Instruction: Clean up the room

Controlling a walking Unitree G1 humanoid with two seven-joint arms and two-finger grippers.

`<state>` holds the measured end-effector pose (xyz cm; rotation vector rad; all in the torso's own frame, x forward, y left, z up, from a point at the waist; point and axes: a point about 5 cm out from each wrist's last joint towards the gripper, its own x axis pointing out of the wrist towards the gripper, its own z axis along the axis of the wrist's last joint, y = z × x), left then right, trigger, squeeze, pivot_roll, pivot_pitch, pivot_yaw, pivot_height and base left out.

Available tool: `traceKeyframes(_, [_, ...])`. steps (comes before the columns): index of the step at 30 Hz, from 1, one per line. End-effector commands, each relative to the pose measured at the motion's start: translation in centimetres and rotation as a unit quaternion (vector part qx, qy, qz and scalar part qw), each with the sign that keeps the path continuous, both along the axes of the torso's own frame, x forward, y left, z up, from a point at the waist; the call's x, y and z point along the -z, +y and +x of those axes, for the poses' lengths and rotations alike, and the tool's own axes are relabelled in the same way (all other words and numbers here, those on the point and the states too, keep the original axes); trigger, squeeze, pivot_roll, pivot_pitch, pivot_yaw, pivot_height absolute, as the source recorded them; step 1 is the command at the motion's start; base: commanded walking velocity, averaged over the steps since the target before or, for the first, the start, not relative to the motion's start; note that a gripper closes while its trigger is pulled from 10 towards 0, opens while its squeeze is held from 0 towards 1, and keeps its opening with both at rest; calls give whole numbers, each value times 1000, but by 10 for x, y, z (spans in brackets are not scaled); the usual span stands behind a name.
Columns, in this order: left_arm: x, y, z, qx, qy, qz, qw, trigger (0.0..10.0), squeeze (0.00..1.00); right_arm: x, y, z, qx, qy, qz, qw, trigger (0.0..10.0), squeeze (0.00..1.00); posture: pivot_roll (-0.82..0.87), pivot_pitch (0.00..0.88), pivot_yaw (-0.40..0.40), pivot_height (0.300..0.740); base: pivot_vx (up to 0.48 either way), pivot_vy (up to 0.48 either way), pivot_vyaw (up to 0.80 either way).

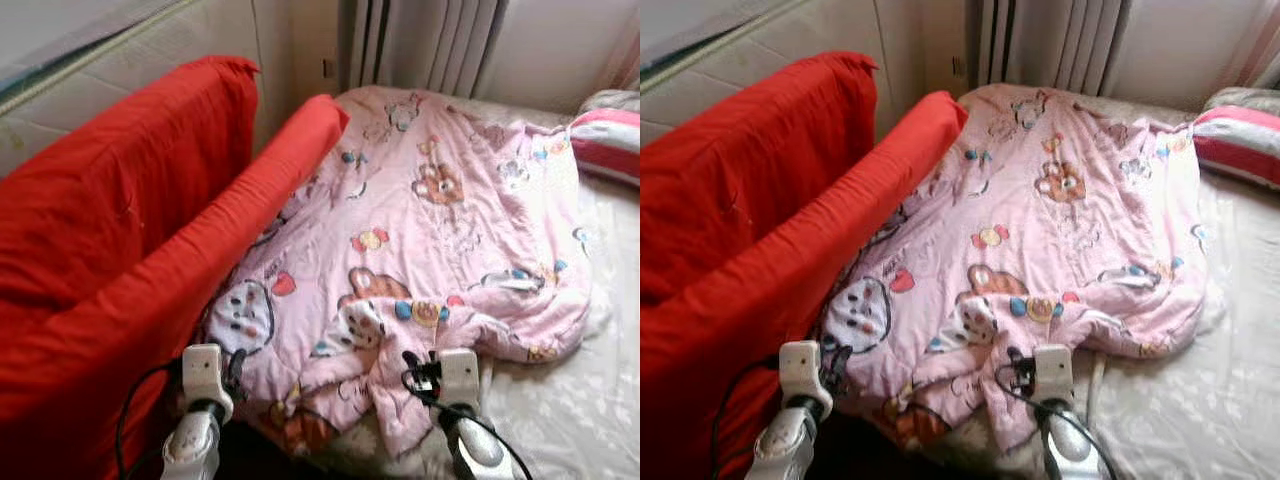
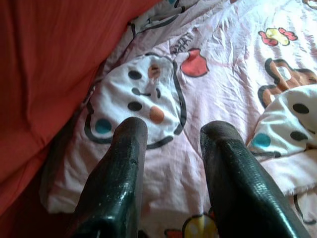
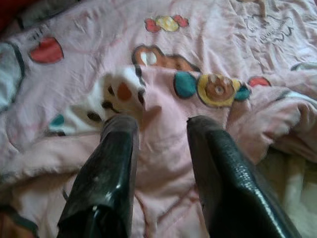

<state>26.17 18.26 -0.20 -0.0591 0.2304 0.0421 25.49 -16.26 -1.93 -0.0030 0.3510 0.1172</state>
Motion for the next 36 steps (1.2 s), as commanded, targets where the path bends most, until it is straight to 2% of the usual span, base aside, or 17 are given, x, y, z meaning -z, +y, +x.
traceKeyframes(1, [8, 2, -7, -3, 21, -1, 1000, 10000, 0, 7, -4, -6, 10, 23, -4, 1000, 10000, 0, -60, 109, -14, 667, 0, 0, 0])
traceKeyframes(11, [10, 2, -9, -4, 26, -3, 1000, 10000, 0, 10, -8, -6, 15, 43, -11, 999, 10000, 0, -61, 119, -16, 667, 0, 0, 0])
traceKeyframes(16, [8, 1, -5, 0, 24, -3, 1000, 10000, 0, 5, -6, -1, 13, 29, -8, 999, 10000, 0, -59, 120, -16, 637, 0, 0, 0])
traceKeyframes(36, [2, -2, 2, 11, 16, -4, 1000, 10000, 0, -3, -5, 10, 24, 18, -16, 999, 10000, 0, -52, 135, -15, 637, 0, 0, 0])
